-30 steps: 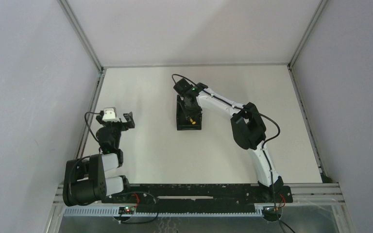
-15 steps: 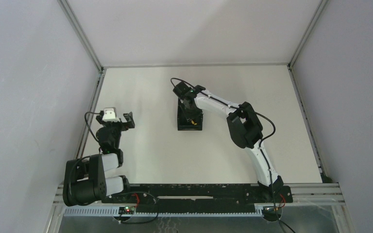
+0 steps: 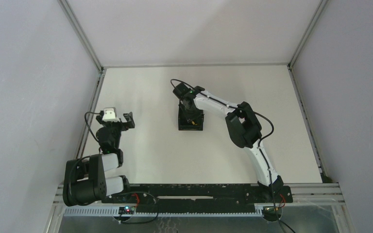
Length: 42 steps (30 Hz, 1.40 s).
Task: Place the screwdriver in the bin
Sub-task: Place the screwdriver in the bin.
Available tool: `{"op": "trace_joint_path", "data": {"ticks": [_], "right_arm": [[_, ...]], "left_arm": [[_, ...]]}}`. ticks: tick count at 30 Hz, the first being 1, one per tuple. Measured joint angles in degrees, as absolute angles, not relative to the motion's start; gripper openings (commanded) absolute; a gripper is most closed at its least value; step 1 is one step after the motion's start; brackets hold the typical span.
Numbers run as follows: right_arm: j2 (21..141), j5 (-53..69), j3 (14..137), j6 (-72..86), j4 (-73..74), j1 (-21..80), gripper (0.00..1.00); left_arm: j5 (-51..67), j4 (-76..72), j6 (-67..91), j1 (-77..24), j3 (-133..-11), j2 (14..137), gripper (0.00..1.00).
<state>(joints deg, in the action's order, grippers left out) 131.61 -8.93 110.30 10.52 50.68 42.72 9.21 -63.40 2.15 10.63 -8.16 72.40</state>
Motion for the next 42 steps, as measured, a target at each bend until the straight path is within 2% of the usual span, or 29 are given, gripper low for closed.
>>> {"op": "trace_joint_path", "data": {"ticks": [4,8,10,19,23,37,42], "right_arm": [[131.61,-8.93,110.28,10.63,50.70,42.48,0.09],[131.61,-8.93,110.28,10.76,50.72,42.46,0.20],[131.61,-8.93,110.28,10.81,50.72,42.39,0.29],[131.61,-9.08,110.28,10.98,50.70,42.39,0.45],[131.61,-9.37,110.28,11.11,50.68,42.39,0.51],[131.61,-10.92,112.20,11.22,51.81,42.33,0.55],[131.57,-11.62,116.01,11.25,53.04,42.06,0.61]], "left_arm": [[9.21,-63.40,2.15,10.63,-8.16,72.40,1.00],[9.21,-63.40,2.15,10.63,-8.16,72.40,1.00],[9.21,-63.40,2.15,10.63,-8.16,72.40,1.00],[9.21,-63.40,2.15,10.63,-8.16,72.40,1.00],[9.21,-63.40,2.15,10.61,-8.16,72.40,1.00],[9.23,-63.40,2.15,10.63,-8.16,72.40,1.00],[9.23,-63.40,2.15,10.63,-8.16,72.40,1.00]]}}
